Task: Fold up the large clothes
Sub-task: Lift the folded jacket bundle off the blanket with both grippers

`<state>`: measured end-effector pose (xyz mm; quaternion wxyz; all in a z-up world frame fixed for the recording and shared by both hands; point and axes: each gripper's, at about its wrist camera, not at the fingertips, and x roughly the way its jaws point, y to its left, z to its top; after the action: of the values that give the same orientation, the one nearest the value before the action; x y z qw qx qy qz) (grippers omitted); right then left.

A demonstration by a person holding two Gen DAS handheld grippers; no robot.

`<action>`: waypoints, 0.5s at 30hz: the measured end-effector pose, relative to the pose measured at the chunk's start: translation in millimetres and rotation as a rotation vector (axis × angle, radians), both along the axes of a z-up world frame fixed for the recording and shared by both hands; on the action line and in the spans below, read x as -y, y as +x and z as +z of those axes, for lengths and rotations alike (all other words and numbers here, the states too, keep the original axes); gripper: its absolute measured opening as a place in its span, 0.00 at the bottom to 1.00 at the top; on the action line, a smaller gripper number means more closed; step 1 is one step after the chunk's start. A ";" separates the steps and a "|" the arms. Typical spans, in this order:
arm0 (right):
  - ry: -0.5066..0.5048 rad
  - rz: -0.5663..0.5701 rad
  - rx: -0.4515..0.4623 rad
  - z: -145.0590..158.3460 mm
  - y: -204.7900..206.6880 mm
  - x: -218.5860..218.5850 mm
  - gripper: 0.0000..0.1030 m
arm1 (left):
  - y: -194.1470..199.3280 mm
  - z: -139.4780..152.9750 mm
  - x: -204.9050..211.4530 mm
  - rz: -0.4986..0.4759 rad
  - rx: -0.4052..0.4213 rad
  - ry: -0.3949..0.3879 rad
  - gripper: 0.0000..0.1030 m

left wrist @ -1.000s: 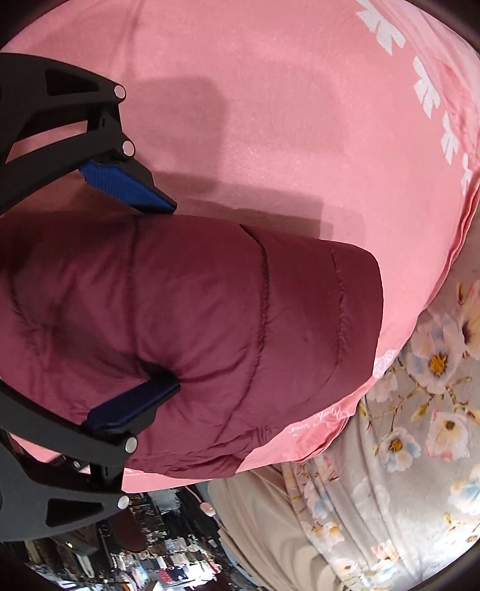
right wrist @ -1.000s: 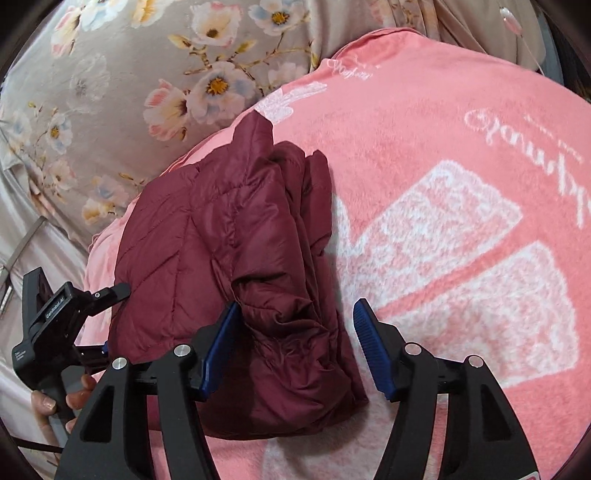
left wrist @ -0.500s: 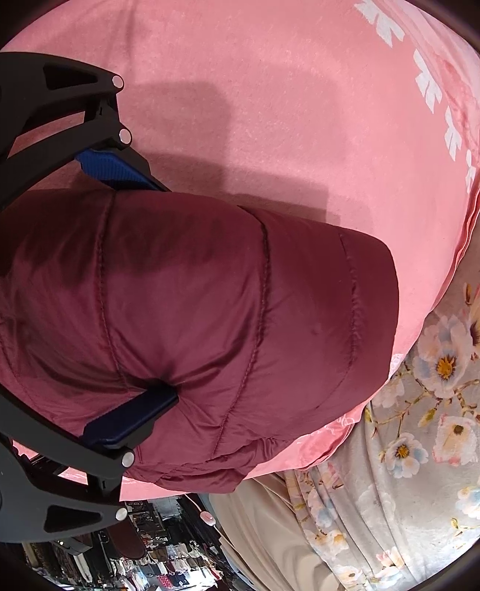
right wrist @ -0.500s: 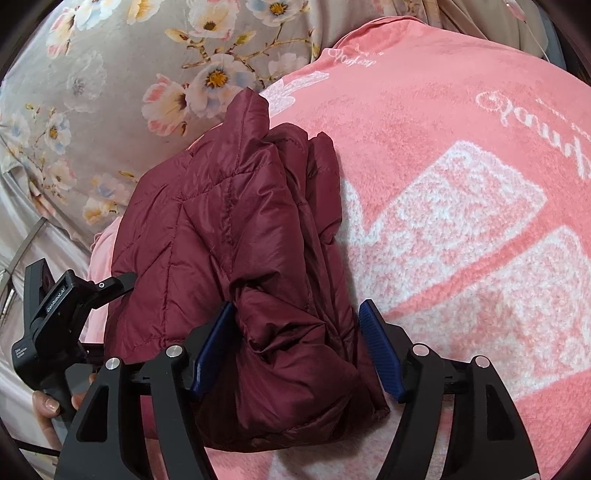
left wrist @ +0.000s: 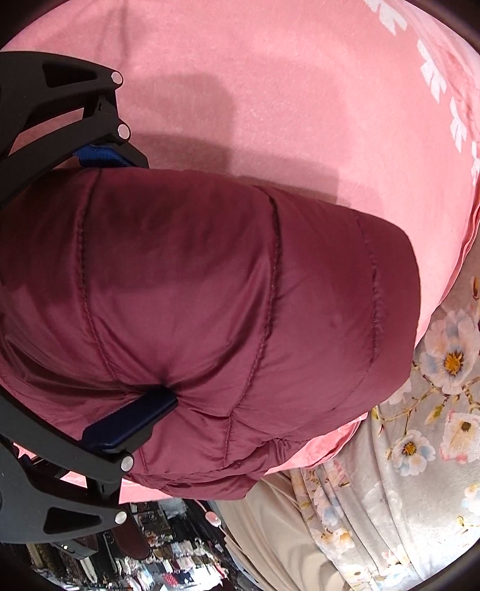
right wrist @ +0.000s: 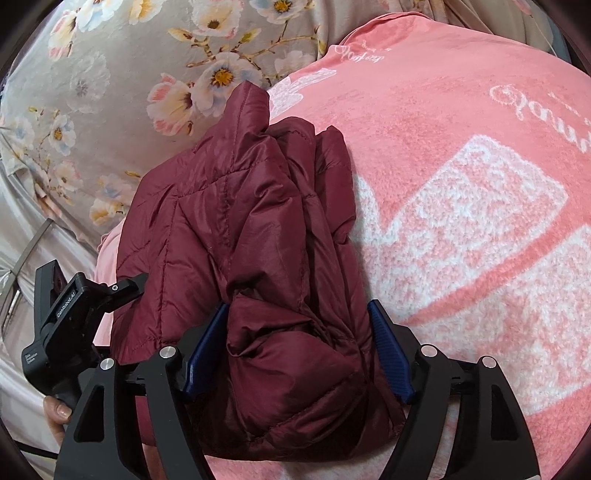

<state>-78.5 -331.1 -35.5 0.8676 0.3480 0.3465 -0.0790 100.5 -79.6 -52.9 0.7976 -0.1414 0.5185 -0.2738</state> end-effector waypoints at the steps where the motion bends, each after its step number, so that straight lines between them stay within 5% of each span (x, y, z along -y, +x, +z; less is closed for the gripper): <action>1: 0.006 0.007 0.003 0.6 0.4 -0.6 0.64 | 1.6 -1.4 -1.1 -0.010 -0.010 -0.014 0.96; 3: 0.024 0.023 0.009 1.6 1.1 -1.6 0.49 | 1.8 -0.2 -2.9 -0.024 -0.016 -0.035 0.92; 6: -0.010 0.042 0.023 15.3 0.3 -8.6 0.27 | -2.2 7.5 -6.5 -0.045 0.004 -0.051 0.71; 11: -0.110 0.051 0.083 55.1 -9.7 -25.4 0.18 | -14.4 38.7 -12.9 -0.089 0.057 -0.090 0.39; 15: -0.234 0.046 0.182 108.0 -34.1 -40.9 0.18 | -32.8 77.2 -16.7 -0.137 0.129 -0.127 0.36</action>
<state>-112.6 -290.2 72.5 0.9315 0.2423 0.2628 -0.0671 67.7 -62.9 24.3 0.7982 -0.1380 0.4559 -0.3687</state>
